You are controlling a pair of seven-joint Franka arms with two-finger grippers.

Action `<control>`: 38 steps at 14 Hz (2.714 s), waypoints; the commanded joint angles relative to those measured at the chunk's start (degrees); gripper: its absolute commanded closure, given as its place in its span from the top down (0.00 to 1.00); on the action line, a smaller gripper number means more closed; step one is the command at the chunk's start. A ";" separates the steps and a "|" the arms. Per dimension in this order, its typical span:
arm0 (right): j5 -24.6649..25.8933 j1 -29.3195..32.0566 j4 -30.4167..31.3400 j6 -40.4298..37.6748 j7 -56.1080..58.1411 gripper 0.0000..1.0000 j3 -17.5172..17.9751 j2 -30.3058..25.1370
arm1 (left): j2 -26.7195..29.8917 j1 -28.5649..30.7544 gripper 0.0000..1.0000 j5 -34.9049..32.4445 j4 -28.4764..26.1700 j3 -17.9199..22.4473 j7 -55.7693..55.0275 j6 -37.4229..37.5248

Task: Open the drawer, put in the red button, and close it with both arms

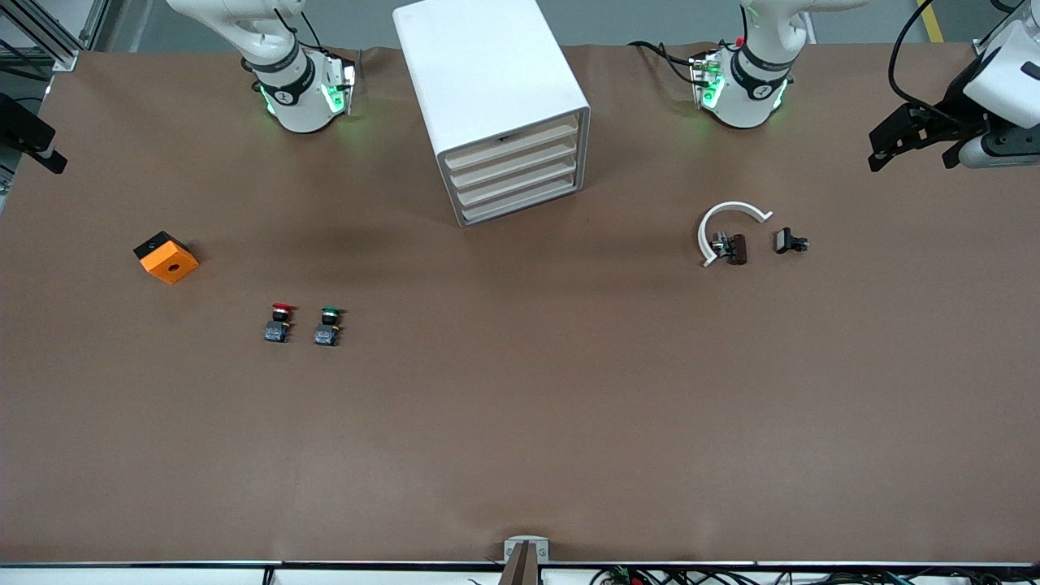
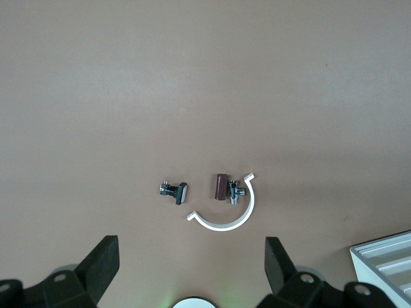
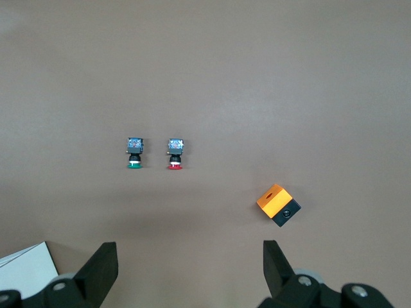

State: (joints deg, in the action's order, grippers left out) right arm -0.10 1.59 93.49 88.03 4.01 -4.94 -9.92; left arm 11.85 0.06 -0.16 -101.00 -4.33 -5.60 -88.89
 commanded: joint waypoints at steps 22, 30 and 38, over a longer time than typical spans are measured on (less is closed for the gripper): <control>-0.43 -1.94 -1.47 -1.37 0.12 1.00 -0.07 8.16 | -28.19 -3.75 1.00 3.32 0.89 -1.11 -12.03 -12.88; 0.63 -1.77 -2.34 -1.02 0.21 1.00 -0.33 14.31 | -34.42 -4.01 1.00 7.63 3.08 -9.89 -46.56 -12.01; -0.34 -5.80 3.18 9.78 -8.73 1.00 -0.16 16.60 | -47.70 -3.75 1.00 7.63 16.44 -20.61 -84.11 1.51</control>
State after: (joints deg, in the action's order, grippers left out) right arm -0.21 -1.81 94.08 94.67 0.03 -5.18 6.33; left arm -32.30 -4.22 6.80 -89.38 -22.48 -83.27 -92.31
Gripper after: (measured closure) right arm 0.000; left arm 0.000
